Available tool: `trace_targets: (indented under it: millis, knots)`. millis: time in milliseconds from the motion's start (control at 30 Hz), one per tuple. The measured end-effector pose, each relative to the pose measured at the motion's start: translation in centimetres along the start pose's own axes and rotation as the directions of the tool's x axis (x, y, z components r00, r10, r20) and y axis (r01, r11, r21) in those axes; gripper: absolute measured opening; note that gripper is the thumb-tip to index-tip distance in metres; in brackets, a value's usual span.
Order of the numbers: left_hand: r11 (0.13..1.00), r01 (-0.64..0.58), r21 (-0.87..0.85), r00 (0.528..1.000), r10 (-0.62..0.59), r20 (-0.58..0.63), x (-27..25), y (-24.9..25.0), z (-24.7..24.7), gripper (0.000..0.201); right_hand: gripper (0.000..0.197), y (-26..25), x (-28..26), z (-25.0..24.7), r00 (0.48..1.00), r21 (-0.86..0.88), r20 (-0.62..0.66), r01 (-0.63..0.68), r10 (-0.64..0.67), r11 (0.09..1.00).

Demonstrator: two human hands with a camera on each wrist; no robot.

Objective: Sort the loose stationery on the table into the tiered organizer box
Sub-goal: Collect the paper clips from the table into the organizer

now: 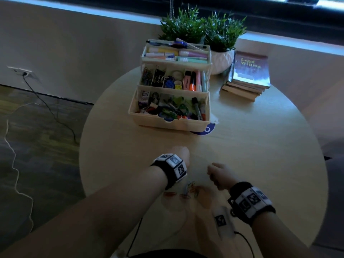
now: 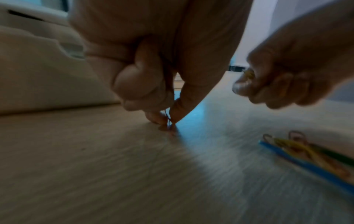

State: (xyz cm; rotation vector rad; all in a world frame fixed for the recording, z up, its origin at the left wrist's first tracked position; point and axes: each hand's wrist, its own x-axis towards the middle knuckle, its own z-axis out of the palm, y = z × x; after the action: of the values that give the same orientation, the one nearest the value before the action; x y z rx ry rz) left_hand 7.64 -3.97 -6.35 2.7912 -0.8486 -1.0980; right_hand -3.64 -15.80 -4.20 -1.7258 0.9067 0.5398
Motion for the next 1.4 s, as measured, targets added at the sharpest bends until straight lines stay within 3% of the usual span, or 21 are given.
trace_targets:
  millis: [33,100,133,200,233,300,367,433,467,533,600,800,867,933,1033,1100,1200,1300,1400]
  knots:
    - [1.000,0.017,0.025,0.998,-0.019,0.056,0.9,-0.4,0.9,0.020,0.027,0.1,0.0,-0.4,0.998,0.212,0.062,-0.017,0.004,0.977]
    - [0.999,0.041,0.018,0.995,-0.042,0.088,2.2,-1.1,1.5,0.028,0.015,-0.2,-0.3,-1.1,0.974,0.546,0.219,-0.078,-0.052,0.834]
    - [0.997,0.058,-0.046,0.994,-0.053,0.094,1.5,-1.0,0.8,0.027,0.013,-0.6,-0.4,-1.4,0.955,0.653,0.276,-0.103,-0.109,0.750]
    - [0.947,0.024,-0.321,0.997,-0.001,0.071,0.0,-1.1,-1.1,0.030,0.030,-1.9,-0.5,-1.8,0.920,0.751,0.323,-0.107,-0.222,0.652]
    - [0.852,0.021,-0.523,0.999,0.008,0.053,-0.5,-1.4,-1.8,0.030,0.037,-2.8,-0.6,-2.0,0.909,0.766,0.328,-0.097,-0.256,0.636]
    - [0.528,0.052,-0.848,0.999,-0.023,0.047,-1.7,-3.0,-3.7,0.036,0.041,-4.6,-0.4,-2.2,0.896,0.777,0.329,-0.077,-0.299,0.624]
    - [0.154,0.062,-0.986,0.998,0.002,0.063,-2.1,-5.0,-5.3,0.043,0.040,-7.1,-0.1,-2.1,0.886,0.782,0.338,-0.076,-0.318,0.619]
    - [-0.139,0.034,-0.990,0.999,0.021,0.031,-1.7,-7.0,-7.7,0.043,0.032,-10.0,0.8,-1.6,0.895,0.771,0.339,-0.088,-0.289,0.631]
    - [-0.235,0.009,-0.972,1.000,0.001,0.009,-1.5,-7.9,-9.1,0.041,0.026,-11.7,1.3,-1.3,0.907,0.756,0.338,-0.102,-0.252,0.647]
    - [-0.321,-0.032,-0.946,0.999,-0.042,-0.020,-0.8,-9.6,-12.2,0.037,0.012,-15.2,2.6,-0.9,0.926,0.725,0.332,-0.129,-0.179,0.677]
    - [-0.315,-0.044,-0.948,0.996,-0.084,-0.018,0.1,-11.0,-15.2,0.034,0.020,-19.0,3.6,-0.7,0.934,0.699,0.327,-0.138,-0.142,0.702]
    - [-0.147,-0.111,-0.983,0.982,-0.171,-0.085,2.5,-12.6,-22.8,0.048,0.019,-30.6,5.1,1.2,0.958,0.750,0.235,-0.072,-0.164,0.658]
    - [-0.091,-0.114,-0.989,0.979,-0.182,-0.096,3.1,-12.3,-24.2,0.043,0.023,-32.8,5.4,2.0,0.943,0.726,0.265,-0.059,-0.200,0.685]
    - [-0.012,-0.138,-0.990,0.980,-0.147,-0.135,3.4,-12.3,-25.0,0.058,0.037,-34.1,6.0,2.5,0.918,0.707,0.306,-0.043,-0.250,0.706]
    - [0.009,-0.218,-0.976,0.968,-0.128,-0.217,4.0,-11.9,-25.4,0.057,0.036,-34.4,7.4,3.1,0.916,0.737,0.295,-0.037,-0.272,0.674]
    - [-0.005,-0.183,-0.983,0.973,-0.146,-0.180,4.4,-12.1,-25.1,0.065,0.028,-34.1,8.8,3.4,0.941,0.777,0.235,-0.029,-0.246,0.629]
    - [0.061,-0.189,-0.980,0.975,-0.106,-0.195,4.1,-12.6,-24.4,0.065,0.023,-32.5,9.3,2.9,0.948,0.818,0.144,0.048,-0.284,0.573]
    - [0.108,-0.270,-0.957,0.952,-0.117,-0.282,2.2,-12.6,-23.0,0.053,0.041,-29.7,7.8,2.0,0.928,0.822,0.026,0.192,-0.371,0.537]
    - [0.311,-0.247,-0.918,0.950,-0.108,-0.292,0.2,-12.5,-20.5,0.035,0.025,-26.1,5.0,0.5,0.919,0.747,-0.022,0.277,-0.394,0.604]
